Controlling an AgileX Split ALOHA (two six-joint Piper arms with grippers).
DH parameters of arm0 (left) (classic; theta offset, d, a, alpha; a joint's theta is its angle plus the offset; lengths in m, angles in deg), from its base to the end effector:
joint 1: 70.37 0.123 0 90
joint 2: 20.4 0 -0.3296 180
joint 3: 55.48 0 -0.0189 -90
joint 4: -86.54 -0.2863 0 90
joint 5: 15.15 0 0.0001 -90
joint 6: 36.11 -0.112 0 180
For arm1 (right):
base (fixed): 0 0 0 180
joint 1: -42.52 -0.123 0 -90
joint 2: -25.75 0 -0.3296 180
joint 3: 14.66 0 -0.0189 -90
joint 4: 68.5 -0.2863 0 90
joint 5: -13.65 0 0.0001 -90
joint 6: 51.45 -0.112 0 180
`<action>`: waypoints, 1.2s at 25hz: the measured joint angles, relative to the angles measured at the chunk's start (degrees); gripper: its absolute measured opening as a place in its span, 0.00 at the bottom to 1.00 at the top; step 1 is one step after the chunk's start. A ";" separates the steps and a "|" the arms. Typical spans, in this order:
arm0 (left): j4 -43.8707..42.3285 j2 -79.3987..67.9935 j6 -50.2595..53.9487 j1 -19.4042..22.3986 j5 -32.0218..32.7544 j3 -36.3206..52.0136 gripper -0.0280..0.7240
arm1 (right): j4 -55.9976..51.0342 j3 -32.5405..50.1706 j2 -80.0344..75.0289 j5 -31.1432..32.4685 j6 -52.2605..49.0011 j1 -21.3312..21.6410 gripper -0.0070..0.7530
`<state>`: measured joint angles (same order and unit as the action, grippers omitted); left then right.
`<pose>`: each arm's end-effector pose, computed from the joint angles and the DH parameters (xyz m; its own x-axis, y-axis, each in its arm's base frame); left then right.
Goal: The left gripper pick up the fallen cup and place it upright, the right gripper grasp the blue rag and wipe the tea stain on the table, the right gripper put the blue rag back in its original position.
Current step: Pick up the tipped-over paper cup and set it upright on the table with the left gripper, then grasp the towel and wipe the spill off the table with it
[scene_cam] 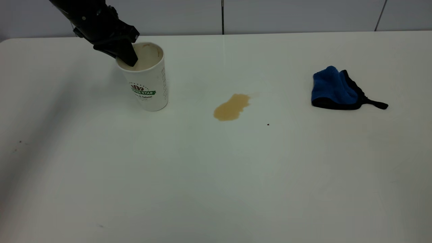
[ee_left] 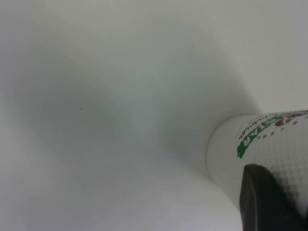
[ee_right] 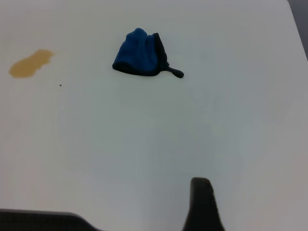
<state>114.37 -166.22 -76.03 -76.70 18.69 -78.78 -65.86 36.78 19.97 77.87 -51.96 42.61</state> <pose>0.5662 -0.0921 0.0736 -0.7892 0.3593 -0.4980 0.4622 0.8815 -0.0966 -0.0020 -0.0046 0.2687 -0.5216 -0.0103 -0.8531 0.0312 0.9990 -0.0311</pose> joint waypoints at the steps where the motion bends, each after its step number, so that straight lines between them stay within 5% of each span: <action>1: 0.00 0.00 -0.06 0.00 -0.15 0.00 0.18 | 0.00 0.00 0.00 0.00 0.00 0.00 0.77; 13: 0.05 1.43 -0.12 0.00 2.09 -0.66 0.96 | 0.00 0.00 0.00 0.00 0.05 0.00 0.77; 19: -1.93 12.90 4.23 0.00 9.02 -1.19 0.95 | 0.00 0.00 0.00 0.00 0.05 0.00 0.77; 30: -21.50 37.93 23.41 0.00 28.84 -1.30 0.81 | 0.00 0.00 0.00 0.00 0.00 0.00 0.77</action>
<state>92.87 -128.29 -52.61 -76.70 47.53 -80.08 -65.86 36.78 19.97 77.87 -51.96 42.61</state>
